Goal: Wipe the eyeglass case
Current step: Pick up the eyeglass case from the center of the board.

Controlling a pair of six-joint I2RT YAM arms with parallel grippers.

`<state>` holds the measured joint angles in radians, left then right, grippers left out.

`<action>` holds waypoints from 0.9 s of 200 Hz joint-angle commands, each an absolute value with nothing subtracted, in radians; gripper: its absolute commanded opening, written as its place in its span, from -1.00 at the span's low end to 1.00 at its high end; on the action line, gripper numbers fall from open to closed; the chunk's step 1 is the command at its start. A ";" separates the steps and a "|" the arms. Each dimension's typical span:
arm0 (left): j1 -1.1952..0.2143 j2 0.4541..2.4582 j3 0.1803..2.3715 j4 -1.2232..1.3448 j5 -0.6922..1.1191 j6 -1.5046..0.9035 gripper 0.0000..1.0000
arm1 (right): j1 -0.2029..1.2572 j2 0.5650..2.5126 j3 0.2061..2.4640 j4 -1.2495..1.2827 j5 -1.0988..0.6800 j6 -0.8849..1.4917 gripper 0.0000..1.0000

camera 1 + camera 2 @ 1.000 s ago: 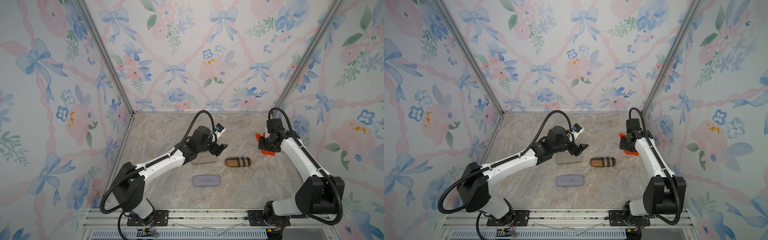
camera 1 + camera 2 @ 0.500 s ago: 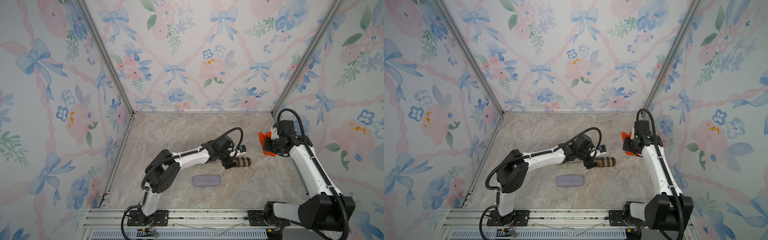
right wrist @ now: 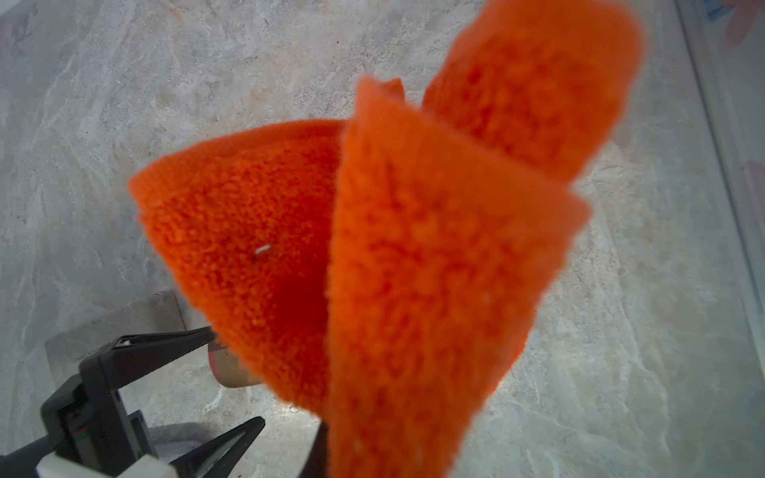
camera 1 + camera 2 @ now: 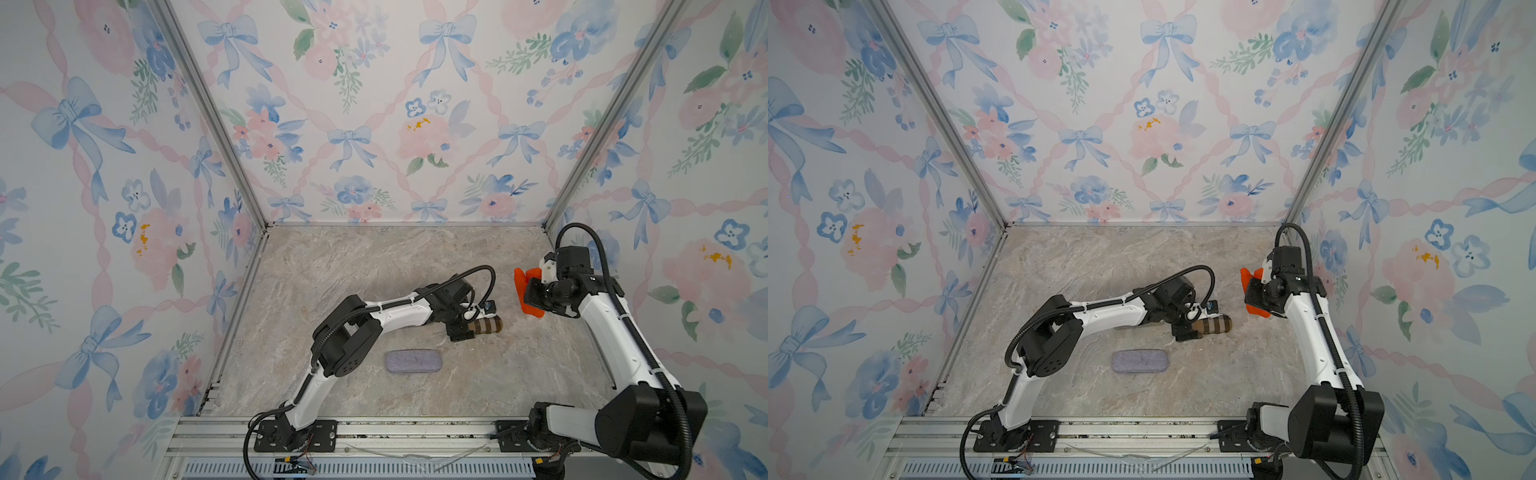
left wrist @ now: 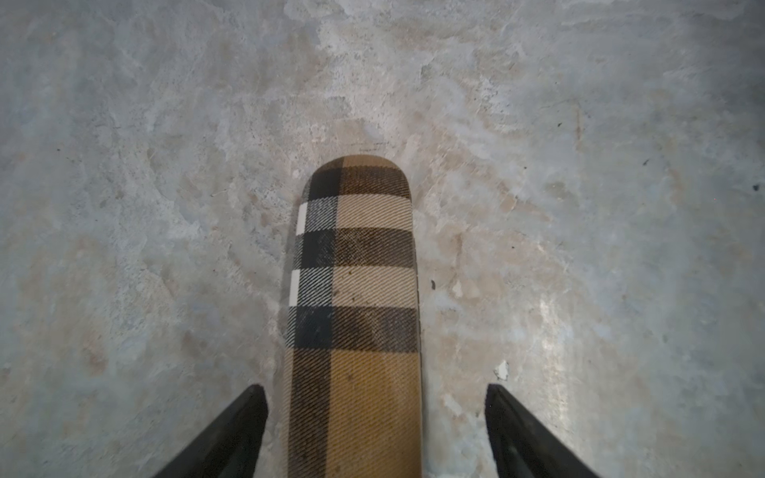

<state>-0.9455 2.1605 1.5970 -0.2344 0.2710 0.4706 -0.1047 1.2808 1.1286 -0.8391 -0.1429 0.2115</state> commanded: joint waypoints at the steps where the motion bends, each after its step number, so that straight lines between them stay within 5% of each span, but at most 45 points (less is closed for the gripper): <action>1: -0.930 2.197 1.627 -0.246 0.293 0.492 0.69 | -0.113 1.278 1.113 -0.820 -0.181 0.226 -1.00; 116: -0.919 2.285 1.665 -0.258 0.336 0.466 0.70 | -0.109 1.258 1.082 -0.812 -0.190 0.227 -1.00; 180: -0.916 2.301 1.663 -0.257 0.325 0.451 0.48 | -0.104 1.251 1.088 -0.814 -0.185 0.231 -1.00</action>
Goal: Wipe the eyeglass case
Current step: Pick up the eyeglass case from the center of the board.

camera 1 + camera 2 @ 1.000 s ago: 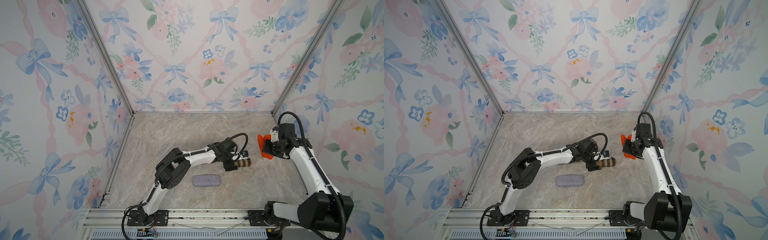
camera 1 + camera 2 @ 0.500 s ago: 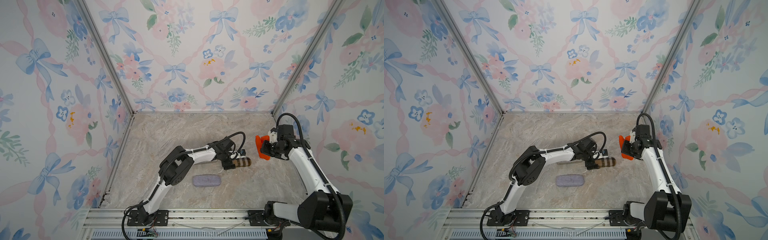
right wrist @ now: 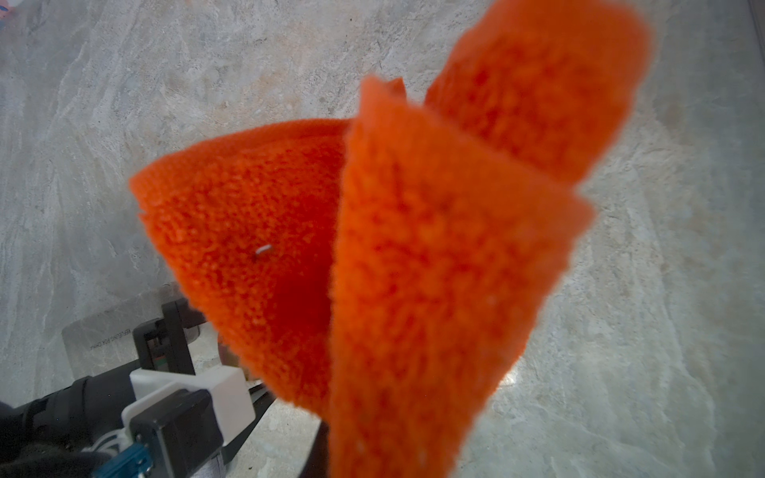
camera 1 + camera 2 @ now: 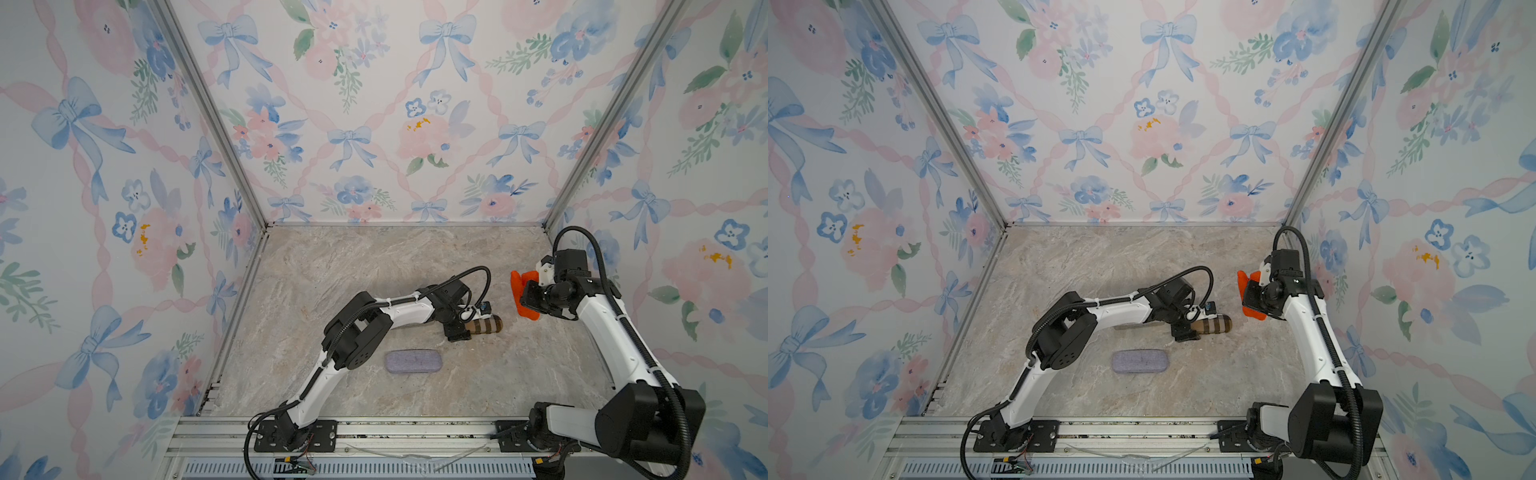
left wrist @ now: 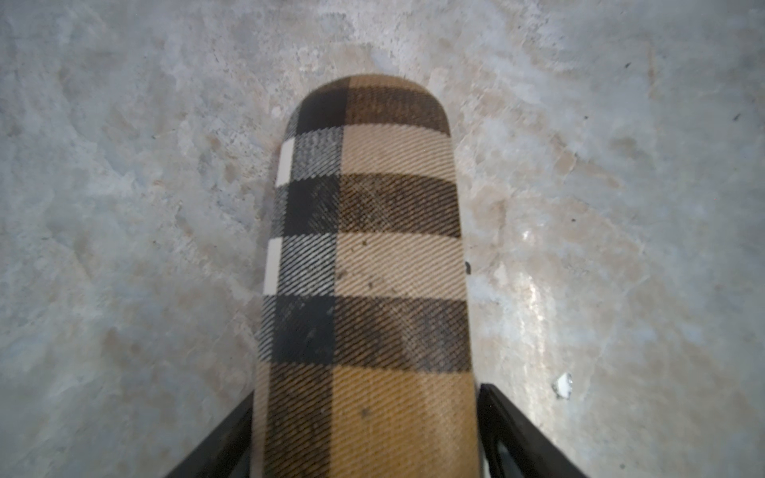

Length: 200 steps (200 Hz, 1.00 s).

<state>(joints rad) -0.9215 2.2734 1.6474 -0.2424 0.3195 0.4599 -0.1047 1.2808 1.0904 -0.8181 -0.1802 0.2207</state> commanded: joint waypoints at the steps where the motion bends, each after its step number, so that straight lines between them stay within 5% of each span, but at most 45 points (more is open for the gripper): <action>1: -0.916 2.302 1.663 -0.257 0.325 0.451 0.47 | -0.104 1.250 1.088 -0.814 -0.184 0.230 -1.00; 55: -0.917 2.281 1.661 -0.258 0.337 0.449 -0.09 | -0.086 1.233 1.064 -0.820 -0.179 0.243 -1.00; 200: -0.931 1.873 1.405 -0.114 0.205 0.364 -0.33 | 0.074 1.087 1.182 -1.046 -0.168 0.276 -1.00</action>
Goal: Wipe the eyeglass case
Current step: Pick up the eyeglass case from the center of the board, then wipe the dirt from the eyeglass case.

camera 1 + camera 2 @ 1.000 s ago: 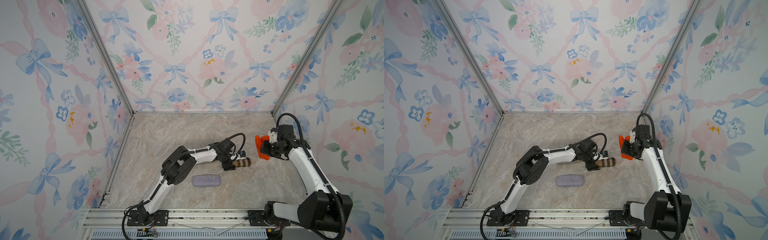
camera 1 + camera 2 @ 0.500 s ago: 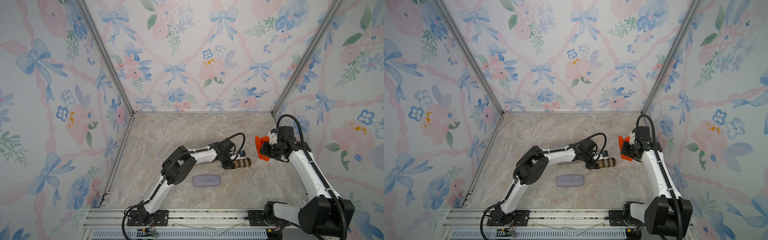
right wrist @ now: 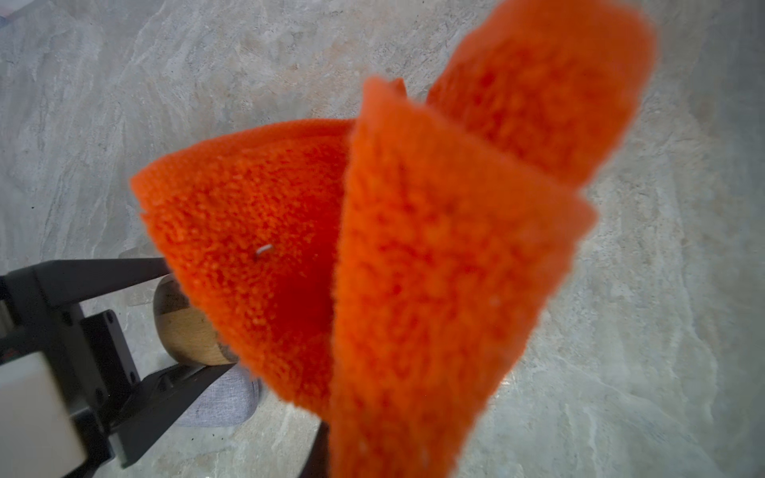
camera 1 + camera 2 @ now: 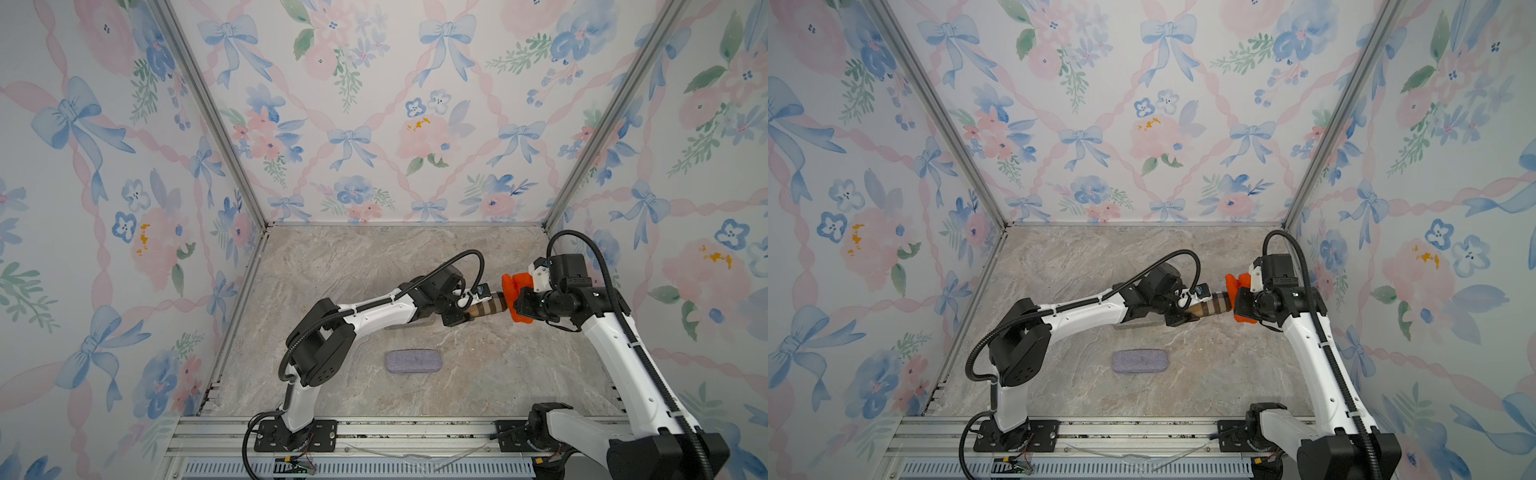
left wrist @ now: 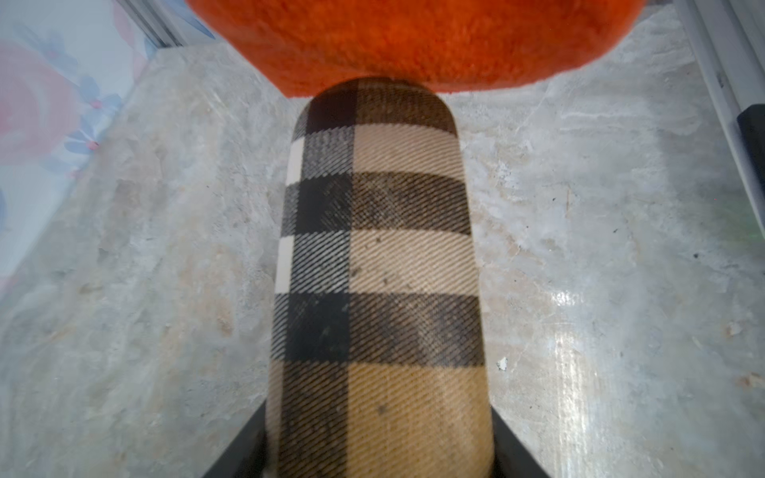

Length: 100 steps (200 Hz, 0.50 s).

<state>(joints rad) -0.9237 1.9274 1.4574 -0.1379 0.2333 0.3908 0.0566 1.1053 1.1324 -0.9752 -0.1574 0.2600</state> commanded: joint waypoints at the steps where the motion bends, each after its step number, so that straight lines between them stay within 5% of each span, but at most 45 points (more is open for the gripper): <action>1: -0.931 1.873 1.402 -0.113 0.205 0.362 -0.33 | 0.075 1.087 1.184 -1.049 -0.169 0.275 -1.00; 100: -0.949 1.749 1.300 -0.063 0.190 0.328 -0.34 | 0.168 1.078 1.383 -1.248 -0.272 0.268 -1.00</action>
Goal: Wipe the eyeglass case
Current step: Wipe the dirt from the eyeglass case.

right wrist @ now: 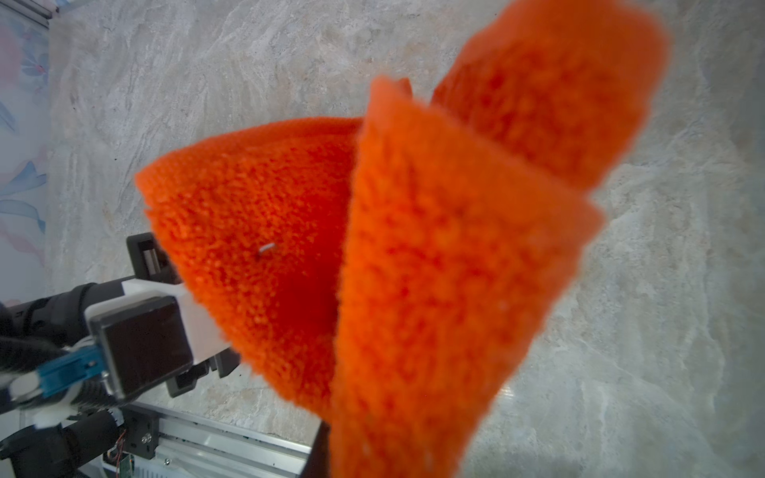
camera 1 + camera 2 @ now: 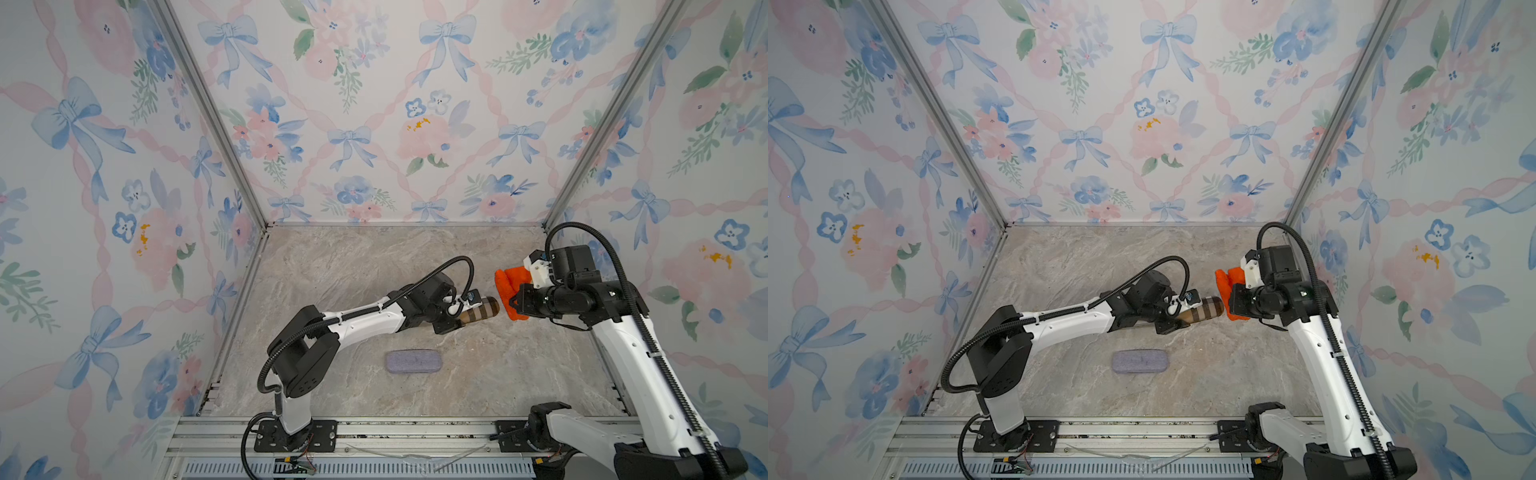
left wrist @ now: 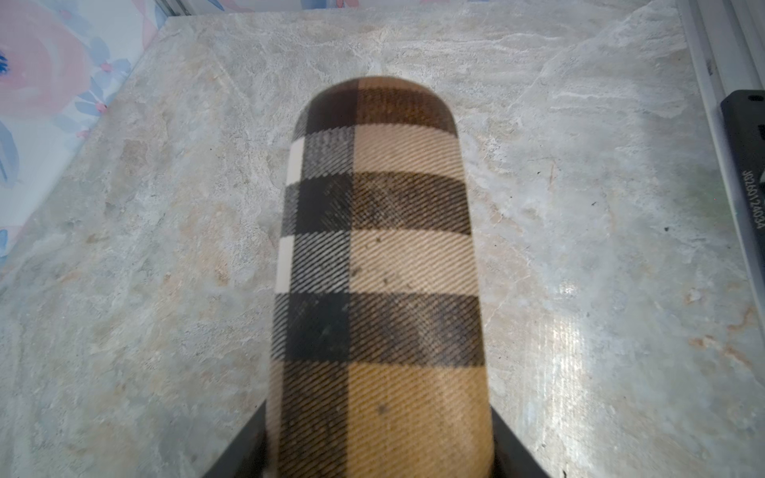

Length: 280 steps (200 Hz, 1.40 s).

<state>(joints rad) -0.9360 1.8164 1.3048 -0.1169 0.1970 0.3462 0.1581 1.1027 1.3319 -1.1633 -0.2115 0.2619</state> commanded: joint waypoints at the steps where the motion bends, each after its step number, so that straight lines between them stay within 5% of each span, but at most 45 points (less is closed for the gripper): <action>1: -0.949 1.747 1.300 -0.063 0.190 0.328 -0.34 | 0.169 1.077 1.384 -1.250 -0.273 0.267 -1.00; 127: -1.023 1.627 1.201 0.084 0.106 0.357 -0.36 | 0.426 1.129 1.157 -0.912 -0.436 0.502 -1.00; 179: -1.042 1.575 1.154 0.116 0.108 0.361 -0.38 | 0.281 1.158 1.278 -1.134 -0.408 0.309 -1.00; 228: -1.042 1.554 1.146 0.144 0.115 0.341 -0.39 | 0.349 1.152 1.168 -0.938 -0.569 0.412 -1.00; 280: -1.040 1.537 1.129 0.160 0.112 0.336 -0.39 | 0.240 1.177 1.195 -1.004 -0.678 0.331 -1.00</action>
<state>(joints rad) -1.0294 1.6127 1.1297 0.0391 0.0746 0.3393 0.2531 1.1584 1.1992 -1.0199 -0.6167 0.3420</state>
